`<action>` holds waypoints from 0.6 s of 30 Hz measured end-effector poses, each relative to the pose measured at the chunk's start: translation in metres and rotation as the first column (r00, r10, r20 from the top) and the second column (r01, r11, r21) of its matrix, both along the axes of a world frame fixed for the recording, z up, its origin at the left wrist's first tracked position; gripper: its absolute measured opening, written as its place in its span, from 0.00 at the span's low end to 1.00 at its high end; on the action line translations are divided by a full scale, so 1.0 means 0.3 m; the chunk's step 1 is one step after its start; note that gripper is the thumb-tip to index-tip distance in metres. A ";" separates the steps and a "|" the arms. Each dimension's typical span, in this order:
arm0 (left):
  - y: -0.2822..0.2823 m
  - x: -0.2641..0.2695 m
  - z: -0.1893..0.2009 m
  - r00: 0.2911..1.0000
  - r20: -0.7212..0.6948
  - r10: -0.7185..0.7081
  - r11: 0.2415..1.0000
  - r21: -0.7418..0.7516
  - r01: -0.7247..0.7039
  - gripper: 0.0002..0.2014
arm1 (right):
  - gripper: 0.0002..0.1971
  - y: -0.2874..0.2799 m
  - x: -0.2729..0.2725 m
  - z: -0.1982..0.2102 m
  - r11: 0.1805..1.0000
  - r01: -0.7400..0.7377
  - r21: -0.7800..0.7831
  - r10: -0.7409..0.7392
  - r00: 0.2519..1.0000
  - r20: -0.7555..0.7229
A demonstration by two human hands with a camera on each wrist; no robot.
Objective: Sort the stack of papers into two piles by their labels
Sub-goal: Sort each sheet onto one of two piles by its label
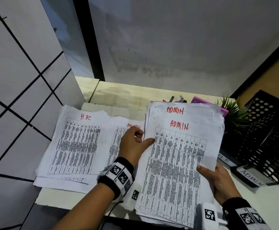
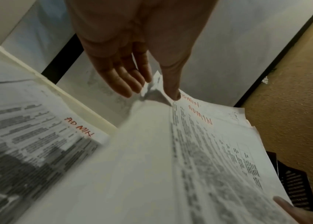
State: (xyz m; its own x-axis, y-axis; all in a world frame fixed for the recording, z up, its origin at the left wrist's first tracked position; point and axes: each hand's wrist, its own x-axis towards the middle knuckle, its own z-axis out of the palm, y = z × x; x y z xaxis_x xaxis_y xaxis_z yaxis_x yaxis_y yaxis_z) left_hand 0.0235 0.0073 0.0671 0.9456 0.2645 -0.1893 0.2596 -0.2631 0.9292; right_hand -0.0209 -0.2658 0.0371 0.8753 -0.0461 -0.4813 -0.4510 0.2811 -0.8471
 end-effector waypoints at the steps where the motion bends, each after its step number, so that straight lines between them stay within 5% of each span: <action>1: -0.010 -0.001 -0.003 1.000 -0.005 0.021 1.000 -0.017 -0.021 0.16 | 0.19 0.003 0.000 0.006 1.000 -0.012 0.003 0.012 1.000 0.007; 7: -0.021 -0.012 -0.015 0.993 0.036 0.109 0.988 -0.112 -0.104 0.07 | 0.19 0.012 -0.006 0.014 1.000 0.000 -0.004 0.000 1.000 0.010; 12: -0.014 -0.037 -0.036 0.982 0.188 0.016 0.999 0.040 -0.024 0.05 | 0.15 0.024 -0.002 0.009 1.000 0.014 -0.003 -0.014 1.000 0.000; 18: 0.004 -0.100 -0.053 0.810 0.535 -0.240 0.955 0.279 0.099 0.09 | 0.23 0.013 0.005 0.004 1.000 0.029 0.009 -0.029 1.000 -0.006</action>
State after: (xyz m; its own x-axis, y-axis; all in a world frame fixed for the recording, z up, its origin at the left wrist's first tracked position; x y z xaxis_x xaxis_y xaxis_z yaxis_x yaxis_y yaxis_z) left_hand -0.0065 0.0086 0.0513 0.9016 0.0585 0.4285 -0.3526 -0.4743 0.8067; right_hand -0.0195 -0.2619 0.0384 0.8709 -0.0673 -0.4868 -0.4474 0.3015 -0.8420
